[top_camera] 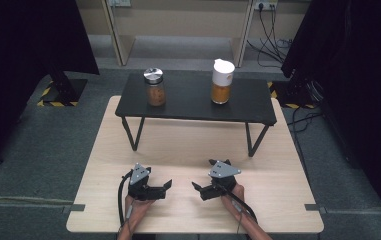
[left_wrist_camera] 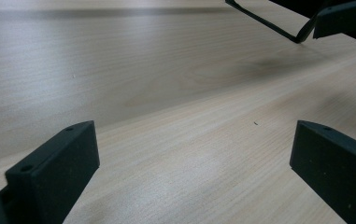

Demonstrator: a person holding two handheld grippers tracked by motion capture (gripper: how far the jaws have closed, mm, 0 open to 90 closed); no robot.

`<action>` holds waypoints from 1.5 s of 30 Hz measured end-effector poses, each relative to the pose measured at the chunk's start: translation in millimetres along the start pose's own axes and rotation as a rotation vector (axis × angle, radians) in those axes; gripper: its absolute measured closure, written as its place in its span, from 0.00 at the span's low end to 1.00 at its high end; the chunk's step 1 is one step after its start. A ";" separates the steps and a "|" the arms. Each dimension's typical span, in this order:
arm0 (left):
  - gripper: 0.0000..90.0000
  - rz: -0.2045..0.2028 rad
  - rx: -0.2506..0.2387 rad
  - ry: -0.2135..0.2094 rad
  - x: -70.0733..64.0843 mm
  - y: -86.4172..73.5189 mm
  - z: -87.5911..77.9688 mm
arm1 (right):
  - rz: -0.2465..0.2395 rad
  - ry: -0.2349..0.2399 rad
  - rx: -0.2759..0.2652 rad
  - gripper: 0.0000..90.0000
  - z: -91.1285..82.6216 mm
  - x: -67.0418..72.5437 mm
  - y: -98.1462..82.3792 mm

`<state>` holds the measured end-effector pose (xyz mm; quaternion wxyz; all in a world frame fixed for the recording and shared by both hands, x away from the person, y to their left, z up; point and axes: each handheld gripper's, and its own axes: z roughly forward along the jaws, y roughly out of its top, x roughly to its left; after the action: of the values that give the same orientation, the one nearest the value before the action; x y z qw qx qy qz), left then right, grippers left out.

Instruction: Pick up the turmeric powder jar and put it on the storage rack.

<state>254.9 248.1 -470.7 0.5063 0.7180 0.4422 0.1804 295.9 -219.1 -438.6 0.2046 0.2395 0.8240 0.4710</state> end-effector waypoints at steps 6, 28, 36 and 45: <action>0.01 0.008 0.002 0.004 -1.4 0.3 0.2 | 0.024 -0.007 -0.018 0.00 4.0 2.5 -11.9; 0.01 0.021 0.008 0.009 -3.6 1.2 0.8 | 0.033 -0.062 -0.019 0.00 5.4 10.0 -18.6; 0.01 0.021 0.008 0.009 -3.8 1.2 0.8 | 0.041 -0.067 -0.027 0.00 4.6 10.1 -20.1; 0.01 0.022 0.009 0.011 -4.2 1.3 0.9 | 0.046 -0.065 -0.030 0.00 4.1 9.5 -20.8</action>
<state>253.8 244.0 -469.1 0.4989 0.7240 0.4377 0.1878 286.3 -219.9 -459.7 0.2241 0.2705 0.8039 0.4799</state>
